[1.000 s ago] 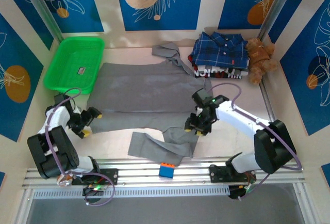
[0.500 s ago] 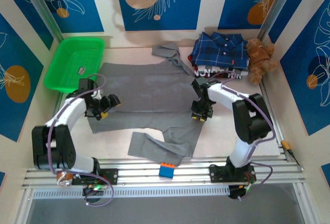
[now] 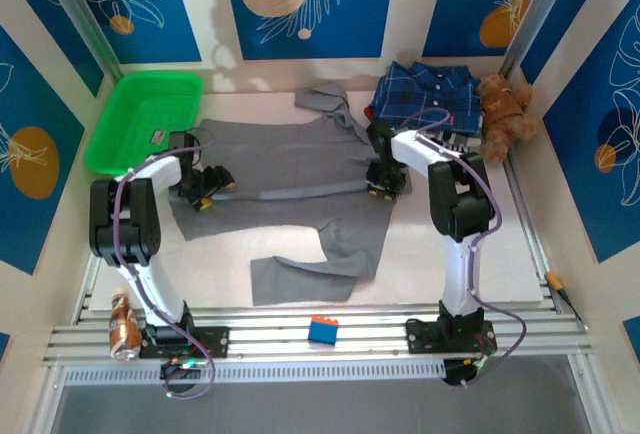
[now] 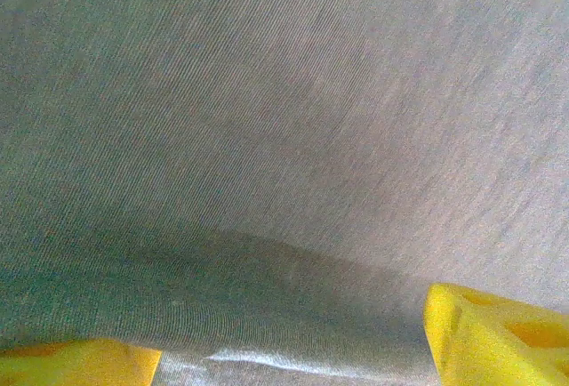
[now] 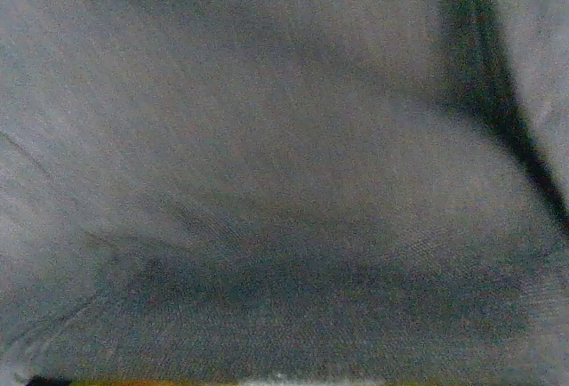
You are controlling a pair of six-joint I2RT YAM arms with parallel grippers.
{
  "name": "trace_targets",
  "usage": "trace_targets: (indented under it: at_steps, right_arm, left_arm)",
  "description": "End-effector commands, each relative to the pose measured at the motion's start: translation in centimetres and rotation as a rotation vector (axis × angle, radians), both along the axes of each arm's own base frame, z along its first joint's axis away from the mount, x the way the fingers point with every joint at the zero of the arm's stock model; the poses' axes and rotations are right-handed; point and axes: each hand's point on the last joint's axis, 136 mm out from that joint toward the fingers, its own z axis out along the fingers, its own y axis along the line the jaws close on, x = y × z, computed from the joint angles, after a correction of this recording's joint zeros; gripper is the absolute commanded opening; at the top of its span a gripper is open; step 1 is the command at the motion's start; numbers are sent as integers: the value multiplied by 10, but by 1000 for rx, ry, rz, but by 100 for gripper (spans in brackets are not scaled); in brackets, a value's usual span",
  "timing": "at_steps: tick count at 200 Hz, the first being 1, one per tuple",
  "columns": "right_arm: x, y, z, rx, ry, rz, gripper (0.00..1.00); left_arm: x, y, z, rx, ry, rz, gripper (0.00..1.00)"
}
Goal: Fold and stack the long sleeve shirts
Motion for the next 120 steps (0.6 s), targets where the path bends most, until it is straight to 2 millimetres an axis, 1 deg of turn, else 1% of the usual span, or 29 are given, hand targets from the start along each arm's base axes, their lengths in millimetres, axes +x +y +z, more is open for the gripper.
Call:
trace_targets:
  at_steps: [1,11,25,35,42,52,66,69,90,101,110,120]
  right_arm:
    - [29,-8,-5,-41,-30,10,32]
    - [45,-7,-2,-37,-63,13,34]
    - [61,5,7,25,-102,36,38]
    - [65,11,19,41,-124,48,41]
    - [64,15,27,53,-141,62,45]
    - [61,24,46,91,-178,90,51]
    - [50,33,71,109,-220,146,57]
    - [47,35,80,112,-234,157,58]
    - [19,36,116,131,-270,190,62]
    - [-1,32,128,143,-263,183,62]
    - [-19,25,135,144,-247,161,62]
    - [-41,15,134,138,-218,130,62]
  left_arm:
    - [18,12,-8,48,-12,-10,78]
    - [28,10,-2,39,-34,-16,78]
    - [39,2,11,-7,-67,-24,79]
    - [43,-5,28,-36,-104,-31,83]
    - [44,-7,40,-51,-131,-29,87]
    - [44,-11,61,-78,-173,-25,91]
    - [40,-16,91,-113,-222,-27,95]
    - [38,-18,96,-123,-229,-28,96]
    - [24,-26,133,-175,-277,-33,99]
    - [14,-27,149,-177,-298,-39,99]
    - [4,-27,160,-166,-310,-50,100]
    - [-8,-23,168,-134,-315,-58,100]
